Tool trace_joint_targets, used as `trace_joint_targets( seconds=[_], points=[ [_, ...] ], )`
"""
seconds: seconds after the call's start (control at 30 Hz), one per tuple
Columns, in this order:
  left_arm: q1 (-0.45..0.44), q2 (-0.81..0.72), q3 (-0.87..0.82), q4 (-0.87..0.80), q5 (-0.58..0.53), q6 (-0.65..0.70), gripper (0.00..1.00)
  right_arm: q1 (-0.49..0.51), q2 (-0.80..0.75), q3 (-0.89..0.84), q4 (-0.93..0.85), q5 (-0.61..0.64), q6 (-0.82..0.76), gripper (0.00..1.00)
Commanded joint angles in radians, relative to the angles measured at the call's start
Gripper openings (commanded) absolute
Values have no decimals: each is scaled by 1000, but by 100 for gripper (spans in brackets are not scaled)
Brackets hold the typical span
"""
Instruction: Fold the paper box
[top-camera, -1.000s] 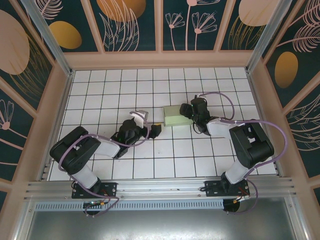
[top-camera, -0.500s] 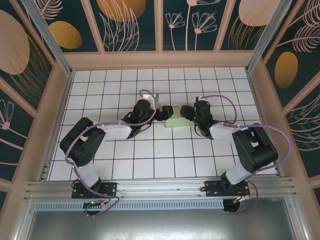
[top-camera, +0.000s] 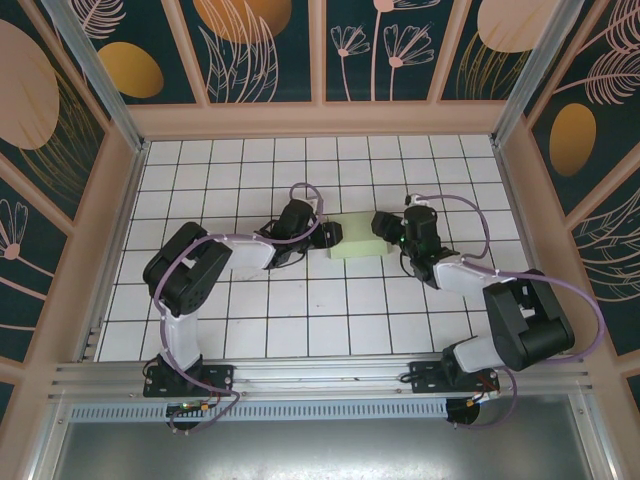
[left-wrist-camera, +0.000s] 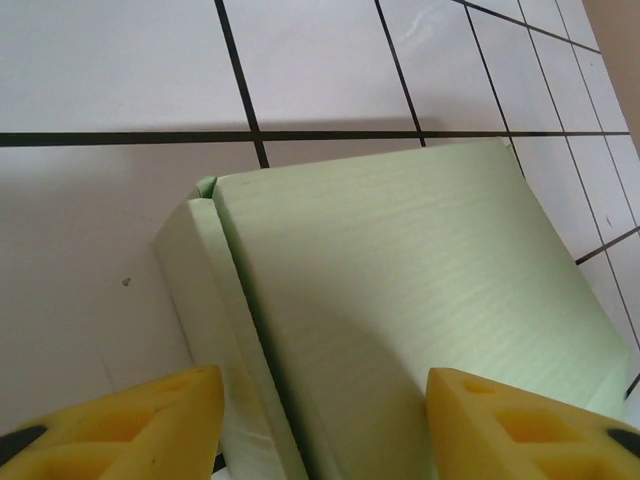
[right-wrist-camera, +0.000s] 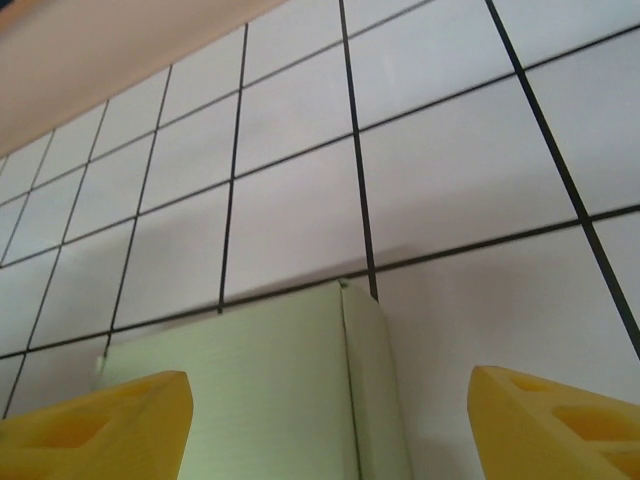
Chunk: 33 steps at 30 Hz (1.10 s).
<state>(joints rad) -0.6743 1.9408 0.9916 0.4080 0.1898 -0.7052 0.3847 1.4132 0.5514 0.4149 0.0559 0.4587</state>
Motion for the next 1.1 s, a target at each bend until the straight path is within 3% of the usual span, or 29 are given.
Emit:
trace_joint_targets(
  seconds=[0.0,0.3,0.4,0.5,0.57,0.63,0.77,1.07],
  points=[
    [7,33,14,-23,13,-6,53,-12,38,-22,6,-23,-14,65],
    [22,49,-8,-13,-1,-5,40,-19,140,-2,-8,-31,1,38],
    [23,41,-13,3,5,-5,41,-20,146,8,-17,-36,0,31],
    [24,21,-13,9,7,-4,50,-21,132,20,-31,-35,-1,30],
    [25,-3,-13,21,5,-11,57,-24,111,23,-29,-63,3,34],
    [36,-18,-13,33,14,-26,67,-31,83,21,-13,-87,12,46],
    [65,-14,-13,64,70,-59,75,-54,56,12,23,-143,23,63],
    [90,48,-65,169,210,-111,47,-147,55,-40,133,-374,103,71]
  ],
)
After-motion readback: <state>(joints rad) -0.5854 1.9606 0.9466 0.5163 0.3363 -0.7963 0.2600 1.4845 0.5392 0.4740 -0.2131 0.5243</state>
